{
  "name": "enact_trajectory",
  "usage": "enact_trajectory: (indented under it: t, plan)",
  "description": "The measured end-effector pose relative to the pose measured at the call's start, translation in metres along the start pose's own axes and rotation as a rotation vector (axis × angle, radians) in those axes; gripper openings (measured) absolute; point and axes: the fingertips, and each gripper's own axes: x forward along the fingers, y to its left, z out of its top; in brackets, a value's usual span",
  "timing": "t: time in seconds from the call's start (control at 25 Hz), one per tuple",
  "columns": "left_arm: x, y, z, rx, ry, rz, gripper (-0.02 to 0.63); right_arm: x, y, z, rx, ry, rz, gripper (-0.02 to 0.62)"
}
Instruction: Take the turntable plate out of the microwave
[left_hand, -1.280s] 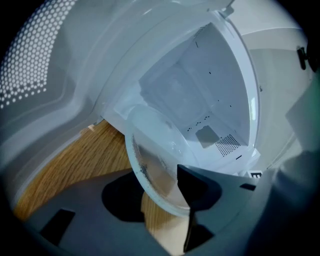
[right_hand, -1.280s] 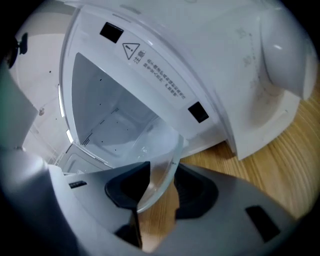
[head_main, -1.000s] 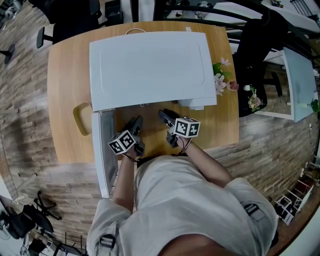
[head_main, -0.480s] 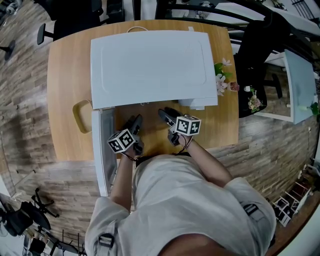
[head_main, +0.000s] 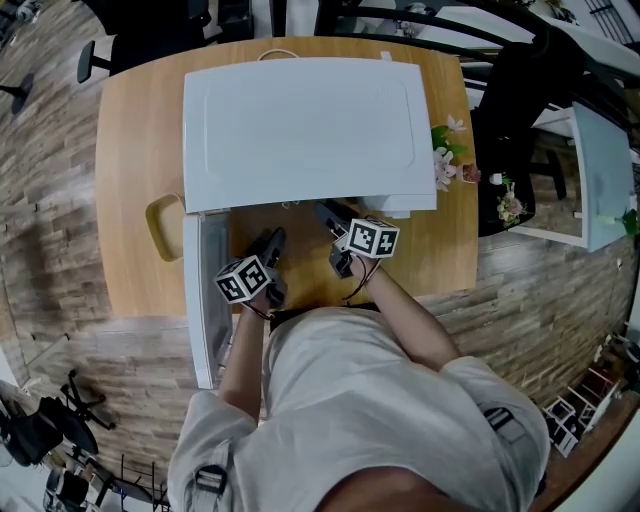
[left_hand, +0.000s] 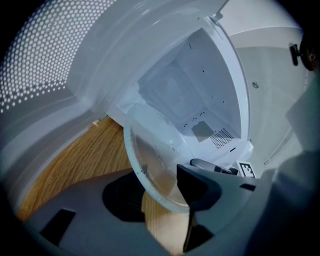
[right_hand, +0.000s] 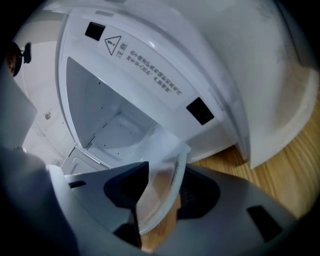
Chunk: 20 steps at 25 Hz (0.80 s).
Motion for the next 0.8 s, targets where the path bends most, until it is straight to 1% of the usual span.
enact_trajectory:
  t: [0.12,0.32,0.44,0.6,0.8]
  plan:
    - [-0.001,0.002,0.000,0.011,0.009,-0.005,0.211,-0.003,0.002,-0.003,0.007,0.001,0.016,0.163]
    - [0.000,0.006,0.003,0.055,0.022,0.006,0.234,-0.007,0.002,-0.007,0.034,0.009,0.007,0.150]
    - [0.001,0.007,0.007,0.066,0.006,0.012,0.245,-0.009,0.001,-0.009,0.039,0.010,0.012,0.149]
    - [0.011,0.009,0.013,0.045,-0.028,0.014,0.258,-0.008,0.001,-0.008,0.038,0.012,0.015,0.146]
    - [0.018,0.014,0.024,-0.015,-0.082,0.011,0.261,-0.010,0.002,-0.016,0.042,0.026,0.015,0.146]
